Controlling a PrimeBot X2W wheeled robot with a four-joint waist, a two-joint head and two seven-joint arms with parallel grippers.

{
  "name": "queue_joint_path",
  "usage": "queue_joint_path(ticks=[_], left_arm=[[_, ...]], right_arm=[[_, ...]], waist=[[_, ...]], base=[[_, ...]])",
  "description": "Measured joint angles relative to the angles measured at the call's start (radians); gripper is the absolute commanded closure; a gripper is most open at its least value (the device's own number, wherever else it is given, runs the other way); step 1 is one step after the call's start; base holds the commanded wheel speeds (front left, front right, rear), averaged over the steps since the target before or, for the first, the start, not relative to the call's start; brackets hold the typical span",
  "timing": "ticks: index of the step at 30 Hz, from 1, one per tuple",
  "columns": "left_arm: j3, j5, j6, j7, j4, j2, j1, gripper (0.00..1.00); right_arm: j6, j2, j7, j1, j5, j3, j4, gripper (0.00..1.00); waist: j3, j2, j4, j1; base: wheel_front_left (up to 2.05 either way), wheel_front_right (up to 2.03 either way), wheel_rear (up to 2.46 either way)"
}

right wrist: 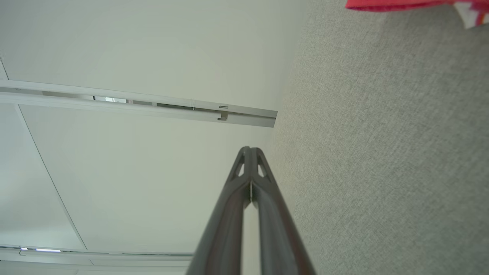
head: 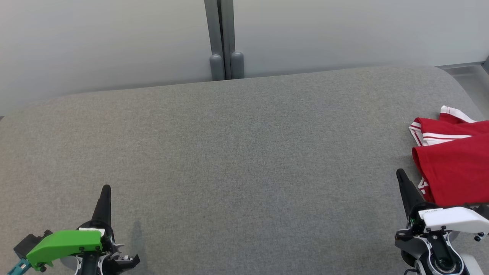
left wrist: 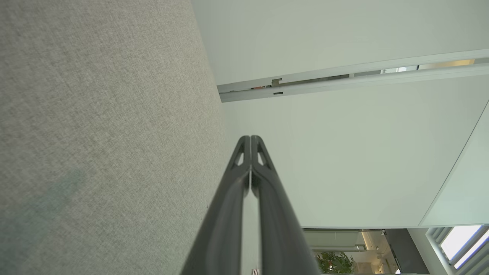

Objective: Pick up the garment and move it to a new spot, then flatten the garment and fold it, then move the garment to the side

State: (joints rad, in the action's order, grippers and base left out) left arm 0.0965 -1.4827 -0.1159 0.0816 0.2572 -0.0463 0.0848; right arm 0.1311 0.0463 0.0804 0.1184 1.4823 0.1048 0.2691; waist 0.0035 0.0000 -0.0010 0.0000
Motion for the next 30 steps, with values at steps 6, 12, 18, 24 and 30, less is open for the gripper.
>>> queue_joint_path(ticks=[6, 12, 18, 24, 30], left_arm=[[0.005, -0.039, -0.007, 0.011, -0.004, 0.000, 0.009, 1.00], [0.010, -0.080, -0.008, 0.021, -0.007, 0.000, 0.010, 1.00], [0.016, -0.118, -0.012, 0.031, -0.010, 0.000, 0.015, 1.00], [0.017, -0.128, -0.013, 0.033, -0.011, 0.000, 0.019, 1.00], [0.017, -0.128, -0.013, 0.033, -0.011, 0.000, 0.019, 1.00]], right_arm=[[0.000, 0.000, 0.011, -0.001, 0.041, 0.003, -0.007, 1.00], [0.000, 0.001, 0.021, -0.003, 0.081, 0.005, -0.015, 1.00], [0.000, 0.001, 0.033, -0.005, 0.120, 0.008, -0.022, 1.00], [0.000, 0.001, 0.034, -0.005, 0.129, 0.009, -0.023, 1.00], [0.000, 0.001, 0.034, -0.005, 0.129, 0.009, -0.023, 1.00]], waist=[[0.000, 0.0000, 0.000, 0.0000], [0.000, 0.0000, 0.001, 0.0000], [0.000, 0.0000, 0.001, 0.0000], [0.000, 0.0000, 0.001, 0.0000], [0.000, 0.0000, 0.001, 0.0000]], base=[[0.00, 0.00, 0.00], [0.00, 0.00, 0.00], [0.00, 0.00, 0.00], [0.00, 0.00, 0.00], [0.00, 0.00, 0.00]])
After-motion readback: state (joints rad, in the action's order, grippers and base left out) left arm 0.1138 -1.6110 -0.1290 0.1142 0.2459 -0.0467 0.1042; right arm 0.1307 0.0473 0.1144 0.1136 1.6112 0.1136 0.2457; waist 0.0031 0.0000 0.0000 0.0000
